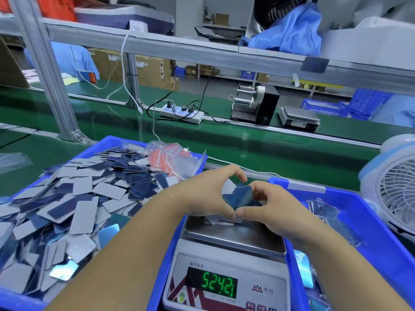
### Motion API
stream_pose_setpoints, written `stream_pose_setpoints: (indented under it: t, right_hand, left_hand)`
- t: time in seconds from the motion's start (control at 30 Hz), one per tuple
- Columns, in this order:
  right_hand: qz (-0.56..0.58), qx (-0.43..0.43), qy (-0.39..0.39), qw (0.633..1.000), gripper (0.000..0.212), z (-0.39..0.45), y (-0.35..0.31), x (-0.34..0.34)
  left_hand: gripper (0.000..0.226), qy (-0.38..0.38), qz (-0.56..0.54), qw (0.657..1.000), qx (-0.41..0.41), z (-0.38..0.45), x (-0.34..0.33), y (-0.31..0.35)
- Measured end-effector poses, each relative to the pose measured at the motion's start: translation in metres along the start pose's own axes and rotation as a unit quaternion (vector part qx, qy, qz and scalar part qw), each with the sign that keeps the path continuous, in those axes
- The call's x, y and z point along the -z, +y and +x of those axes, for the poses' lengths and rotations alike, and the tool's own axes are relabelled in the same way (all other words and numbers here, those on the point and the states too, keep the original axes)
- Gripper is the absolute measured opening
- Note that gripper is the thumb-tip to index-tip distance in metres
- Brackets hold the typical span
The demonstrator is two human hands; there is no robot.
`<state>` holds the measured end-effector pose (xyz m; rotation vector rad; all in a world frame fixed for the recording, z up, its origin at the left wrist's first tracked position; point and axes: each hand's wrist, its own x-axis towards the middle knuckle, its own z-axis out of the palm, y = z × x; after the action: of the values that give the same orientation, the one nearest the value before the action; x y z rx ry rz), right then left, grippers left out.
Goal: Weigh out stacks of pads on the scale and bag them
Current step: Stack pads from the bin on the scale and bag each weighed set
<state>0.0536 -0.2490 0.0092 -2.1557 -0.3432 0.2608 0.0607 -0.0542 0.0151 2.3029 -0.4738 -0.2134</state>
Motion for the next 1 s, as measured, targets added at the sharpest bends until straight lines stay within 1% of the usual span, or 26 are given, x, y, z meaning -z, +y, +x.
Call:
stream_pose_setpoints:
  t: [0.07, 0.1, 0.23, 0.27, 0.33, 0.43, 0.6, 0.67, 0.77, 0.87, 1.0]
  right_hand:
    - [0.020, 0.011, -0.001, 1.000, 0.016, 0.000, 0.001, 0.001]
    - [0.019, 0.020, 0.005, 1.000, 0.014, 0.000, 0.001, 0.002]
    - [-0.055, 0.094, 0.080, 0.991, 0.018, 0.001, 0.000, 0.003]
    - [-0.077, 0.106, 0.096, 0.987, 0.018, 0.001, -0.001, 0.004]
    - [-0.115, 0.117, 0.104, 0.981, 0.020, 0.001, 0.000, 0.004]
    - [-0.161, 0.111, 0.080, 0.978, 0.024, 0.002, 0.002, -0.001]
    - [-0.150, 0.117, 0.081, 0.978, 0.024, 0.004, 0.005, -0.004]
    - [-0.154, 0.119, 0.088, 0.977, 0.025, 0.003, 0.005, -0.004]
    - [-0.160, 0.131, 0.106, 0.973, 0.023, 0.002, 0.004, -0.001]
    - [-0.160, 0.110, 0.110, 0.975, 0.021, 0.002, 0.006, 0.006]
    - [-0.173, 0.068, 0.092, 0.978, 0.025, 0.003, 0.009, 0.005]
  left_hand:
    - [0.059, 0.014, -0.021, 1.000, -0.015, 0.001, -0.002, -0.001]
    - [0.056, 0.025, -0.024, 0.999, -0.023, 0.002, -0.003, 0.000]
    - [0.045, 0.074, -0.030, 0.995, -0.063, 0.005, -0.005, 0.001]
    - [0.045, 0.076, -0.032, 0.995, -0.064, 0.005, -0.005, 0.001]
    - [0.046, 0.047, -0.029, 0.997, -0.051, 0.006, -0.007, 0.000]
    - [0.047, -0.005, 0.010, 0.999, -0.035, 0.005, -0.009, -0.003]
    - [0.044, -0.035, 0.014, 0.999, -0.026, 0.001, -0.007, -0.002]
    - [0.046, -0.031, -0.006, 0.999, -0.029, 0.001, -0.009, 0.000]
    - [0.045, -0.006, -0.042, 0.998, -0.041, 0.002, -0.011, 0.005]
    - [0.042, 0.013, -0.072, 0.996, -0.045, 0.002, -0.010, 0.004]
    - [0.035, 0.014, -0.043, 0.998, -0.042, 0.004, -0.012, -0.002]
